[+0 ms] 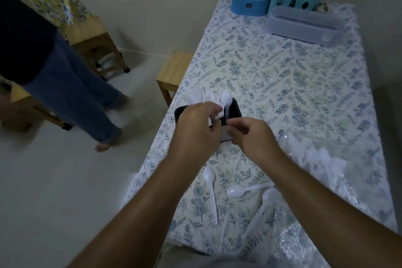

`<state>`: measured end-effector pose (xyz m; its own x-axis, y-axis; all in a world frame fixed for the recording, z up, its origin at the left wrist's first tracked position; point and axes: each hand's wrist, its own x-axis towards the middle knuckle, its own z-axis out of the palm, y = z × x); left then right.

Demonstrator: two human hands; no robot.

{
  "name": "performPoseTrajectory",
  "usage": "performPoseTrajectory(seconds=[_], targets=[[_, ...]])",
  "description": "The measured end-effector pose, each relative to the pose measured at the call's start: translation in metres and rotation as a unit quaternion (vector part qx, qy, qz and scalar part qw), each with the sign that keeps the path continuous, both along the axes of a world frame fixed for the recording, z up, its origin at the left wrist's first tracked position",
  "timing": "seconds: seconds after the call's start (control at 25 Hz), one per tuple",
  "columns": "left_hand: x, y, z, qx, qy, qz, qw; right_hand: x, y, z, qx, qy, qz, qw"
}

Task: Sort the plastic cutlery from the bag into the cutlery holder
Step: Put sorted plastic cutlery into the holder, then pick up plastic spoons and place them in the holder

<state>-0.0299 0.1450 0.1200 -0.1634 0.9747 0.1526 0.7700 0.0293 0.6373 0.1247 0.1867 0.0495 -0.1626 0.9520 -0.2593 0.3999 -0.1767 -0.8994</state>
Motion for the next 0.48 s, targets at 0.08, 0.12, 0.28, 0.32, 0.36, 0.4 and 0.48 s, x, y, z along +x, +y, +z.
performPoseTrajectory(seconds=[0.08,0.12,0.28,0.32,0.36,0.4,0.48], targets=[[0.003,-0.020,-0.014,-0.022,-0.041,0.012,0.999,0.004,-0.016,-0.011,-0.020,-0.002,0.003,1.000],[0.002,-0.029,-0.025,-0.043,-0.056,0.024,0.997,0.007,-0.025,-0.017,-0.031,-0.004,0.003,1.000],[-0.004,-0.059,-0.090,-0.247,-0.027,0.085,0.965,0.025,-0.060,-0.037,-0.086,-0.005,-0.017,0.996],[-0.003,-0.066,-0.108,-0.297,-0.018,0.087,0.951,0.030,-0.068,-0.042,-0.101,-0.006,-0.023,0.995],[0.000,-0.073,-0.124,-0.329,-0.013,0.087,0.940,0.035,-0.077,-0.045,-0.117,-0.006,-0.026,0.993],[0.005,-0.081,-0.137,-0.345,-0.013,0.085,0.935,0.039,-0.085,-0.049,-0.135,-0.004,-0.031,0.990],[0.013,-0.089,-0.152,-0.337,-0.001,0.073,0.938,0.045,-0.100,-0.055,-0.170,0.003,-0.042,0.985]])
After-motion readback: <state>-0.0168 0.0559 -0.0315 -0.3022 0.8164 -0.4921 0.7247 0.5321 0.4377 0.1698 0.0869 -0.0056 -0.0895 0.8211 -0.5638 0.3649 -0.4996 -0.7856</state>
